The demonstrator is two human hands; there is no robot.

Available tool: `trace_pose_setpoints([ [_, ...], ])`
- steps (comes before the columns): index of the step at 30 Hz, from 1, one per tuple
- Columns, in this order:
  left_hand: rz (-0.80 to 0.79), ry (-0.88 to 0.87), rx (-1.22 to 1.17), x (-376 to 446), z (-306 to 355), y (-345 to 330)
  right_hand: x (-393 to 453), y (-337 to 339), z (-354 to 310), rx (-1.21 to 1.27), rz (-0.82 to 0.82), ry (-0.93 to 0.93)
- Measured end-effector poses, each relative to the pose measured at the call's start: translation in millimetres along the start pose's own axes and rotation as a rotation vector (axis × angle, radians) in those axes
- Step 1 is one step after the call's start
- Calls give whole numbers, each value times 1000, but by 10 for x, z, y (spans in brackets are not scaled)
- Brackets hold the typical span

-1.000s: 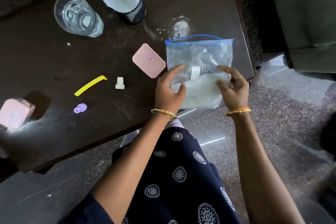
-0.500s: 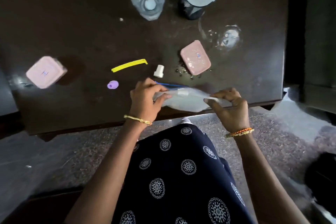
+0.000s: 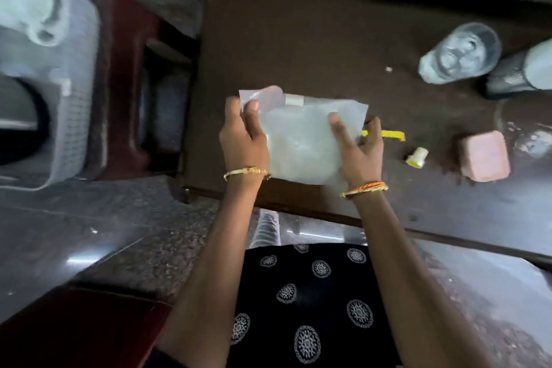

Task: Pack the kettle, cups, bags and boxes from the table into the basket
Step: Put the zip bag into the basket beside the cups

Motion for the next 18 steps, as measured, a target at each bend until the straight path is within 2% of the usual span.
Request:
trace_pose_setpoints([
  [3,14,-30,-46,408,-140,450,38,-497,55,97,-345,-259],
  [5,12,-48,-85,643,-213,755,75,-798,48,34,-444,-263],
  [10,102,142,-333,908,-415,1363,115,-1503,-118,53,-462,-146],
  [12,71,348,-490,863,-437,1474,84,-1724,-180,80,-499,-95],
  [14,-17,464,-710,843,-432,1557,16,-1931,-236,88,-563,-85],
  [18,-62,456,-937,1048,-462,1859,-86,-2263,-330,93,-615,-145],
])
Point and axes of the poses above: each hand's wrist, its own x-axis towards the middle knuckle, its own y-axis out of the back of the hand, z = x × y, the point moved 1 cm from there along x, towards the middle knuckle, and after that the axes turned 1 degree about -z, right-handed, at the moved point
